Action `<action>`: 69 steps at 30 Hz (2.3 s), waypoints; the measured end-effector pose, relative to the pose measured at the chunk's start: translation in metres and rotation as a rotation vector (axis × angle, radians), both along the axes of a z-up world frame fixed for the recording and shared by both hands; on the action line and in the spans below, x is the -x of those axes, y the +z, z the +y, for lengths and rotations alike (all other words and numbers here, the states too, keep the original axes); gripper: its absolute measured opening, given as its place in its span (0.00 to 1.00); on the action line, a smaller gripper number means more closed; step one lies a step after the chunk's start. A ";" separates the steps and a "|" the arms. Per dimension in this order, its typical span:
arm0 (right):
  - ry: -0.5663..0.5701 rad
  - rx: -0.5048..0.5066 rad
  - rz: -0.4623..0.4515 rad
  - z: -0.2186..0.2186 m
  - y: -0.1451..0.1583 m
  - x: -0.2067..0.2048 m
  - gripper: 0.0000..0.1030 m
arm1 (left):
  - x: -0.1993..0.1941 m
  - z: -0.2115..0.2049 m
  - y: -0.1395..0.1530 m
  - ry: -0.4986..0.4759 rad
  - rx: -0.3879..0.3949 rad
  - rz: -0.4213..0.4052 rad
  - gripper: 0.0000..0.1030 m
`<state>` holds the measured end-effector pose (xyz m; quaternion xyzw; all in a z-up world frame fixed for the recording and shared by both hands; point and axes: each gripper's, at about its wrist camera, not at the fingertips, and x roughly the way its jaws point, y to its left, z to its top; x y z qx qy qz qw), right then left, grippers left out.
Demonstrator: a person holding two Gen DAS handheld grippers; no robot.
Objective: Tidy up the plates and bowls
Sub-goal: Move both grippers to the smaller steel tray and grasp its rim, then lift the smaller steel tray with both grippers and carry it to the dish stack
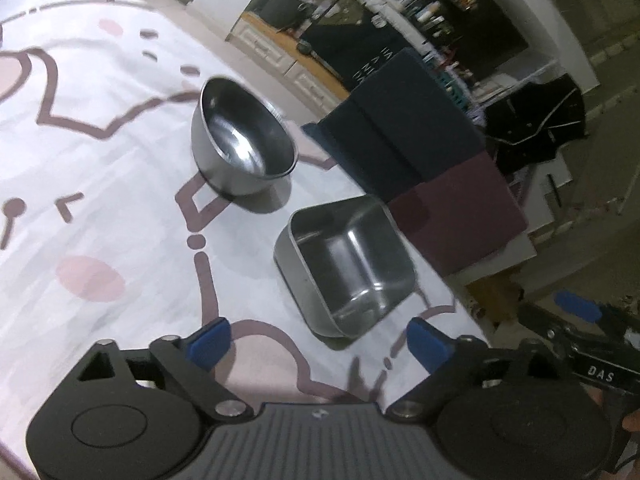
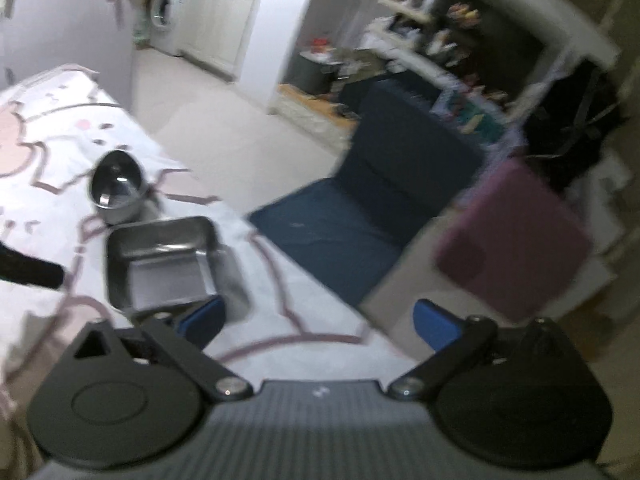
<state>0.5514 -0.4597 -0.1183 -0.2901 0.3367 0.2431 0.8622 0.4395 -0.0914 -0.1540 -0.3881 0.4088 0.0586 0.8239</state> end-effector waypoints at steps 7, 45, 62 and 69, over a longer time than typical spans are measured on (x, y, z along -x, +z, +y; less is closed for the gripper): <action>0.155 0.028 0.094 0.043 -0.040 -0.040 0.76 | -0.023 0.005 -0.029 0.011 0.042 0.047 0.75; 0.027 -0.058 0.216 0.046 -0.037 -0.018 0.05 | -0.013 -0.004 0.034 -0.115 -0.022 -0.066 0.12; -0.224 -0.244 0.103 -0.009 0.053 0.165 0.06 | 0.092 -0.030 0.121 -0.328 -0.110 -0.195 0.07; -0.333 -0.340 0.104 -0.030 0.049 0.242 0.06 | 0.146 -0.040 0.121 -0.453 -0.158 -0.207 0.07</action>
